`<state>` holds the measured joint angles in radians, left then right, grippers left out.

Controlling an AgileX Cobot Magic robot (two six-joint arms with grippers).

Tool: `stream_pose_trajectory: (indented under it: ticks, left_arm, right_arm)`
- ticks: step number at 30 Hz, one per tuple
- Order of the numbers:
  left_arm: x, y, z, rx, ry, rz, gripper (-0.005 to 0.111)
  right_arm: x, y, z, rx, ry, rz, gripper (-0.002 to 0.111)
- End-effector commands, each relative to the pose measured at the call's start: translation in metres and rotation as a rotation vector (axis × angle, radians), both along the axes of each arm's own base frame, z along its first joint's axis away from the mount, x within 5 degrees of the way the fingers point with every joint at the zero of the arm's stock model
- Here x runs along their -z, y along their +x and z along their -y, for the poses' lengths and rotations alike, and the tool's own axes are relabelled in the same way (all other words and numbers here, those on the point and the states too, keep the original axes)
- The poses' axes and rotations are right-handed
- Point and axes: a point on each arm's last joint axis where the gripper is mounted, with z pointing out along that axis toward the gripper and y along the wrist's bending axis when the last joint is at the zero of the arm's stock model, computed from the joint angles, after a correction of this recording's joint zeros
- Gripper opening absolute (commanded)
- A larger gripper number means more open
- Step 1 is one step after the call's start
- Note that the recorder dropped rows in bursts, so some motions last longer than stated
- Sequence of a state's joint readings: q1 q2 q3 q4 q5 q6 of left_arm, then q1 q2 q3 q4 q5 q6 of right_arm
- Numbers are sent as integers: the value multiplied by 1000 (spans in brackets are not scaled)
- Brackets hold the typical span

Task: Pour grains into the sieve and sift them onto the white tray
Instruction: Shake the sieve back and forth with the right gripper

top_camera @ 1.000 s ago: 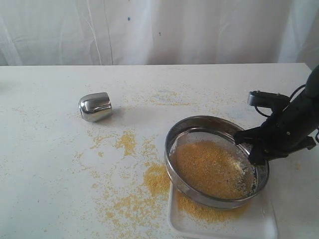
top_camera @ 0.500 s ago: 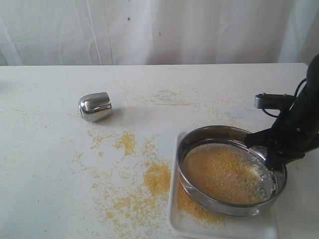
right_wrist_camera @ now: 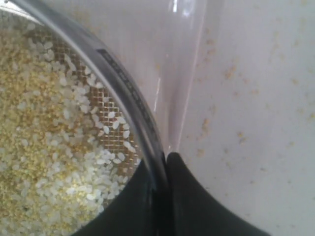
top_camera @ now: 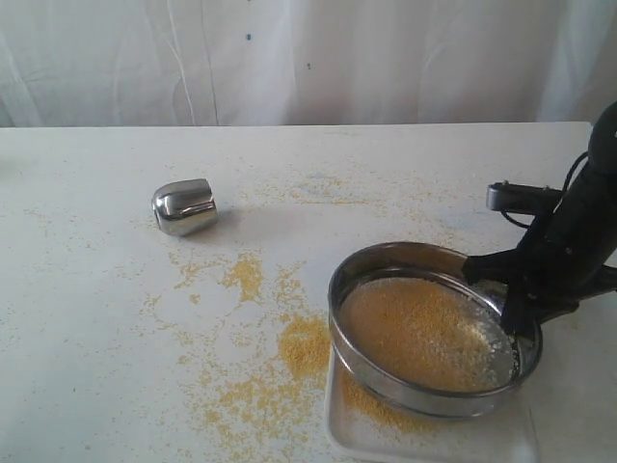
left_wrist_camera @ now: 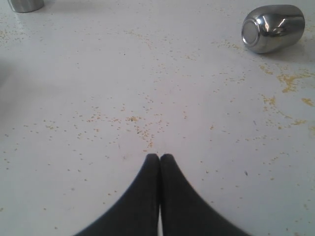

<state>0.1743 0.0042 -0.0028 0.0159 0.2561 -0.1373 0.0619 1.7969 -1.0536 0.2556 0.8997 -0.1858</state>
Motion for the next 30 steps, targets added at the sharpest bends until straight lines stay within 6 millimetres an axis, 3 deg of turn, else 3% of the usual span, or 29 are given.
stream_pose_trajectory:
  ticks: [1, 5, 9, 13, 17, 22, 26, 30]
  left_arm:
    - [1, 0, 0, 0, -7, 4, 0]
    - [1, 0, 0, 0, -7, 4, 0]
    - [1, 0, 0, 0, -7, 4, 0]
    - [1, 0, 0, 0, -7, 4, 0]
    - [1, 0, 0, 0, -7, 4, 0]
    - [1, 0, 0, 0, -7, 4, 0]
    - [1, 0, 0, 0, -7, 4, 0]
    - [1, 0, 0, 0, -7, 4, 0]
  right_arm:
    - [-3, 11, -3, -12, 8, 123, 0]
    - [-3, -8, -8, 3, 41, -89, 0]
    - [-3, 12, -7, -7, 9, 133, 0]
    - [-2, -5, -8, 1, 24, -50, 0]
    - [-2, 11, -9, -7, 5, 132, 0]
    - [-1, -8, -14, -15, 38, -65, 0]
    - [4, 10, -14, -27, 9, 123, 0]
    - [4, -7, -16, -17, 25, -51, 0]
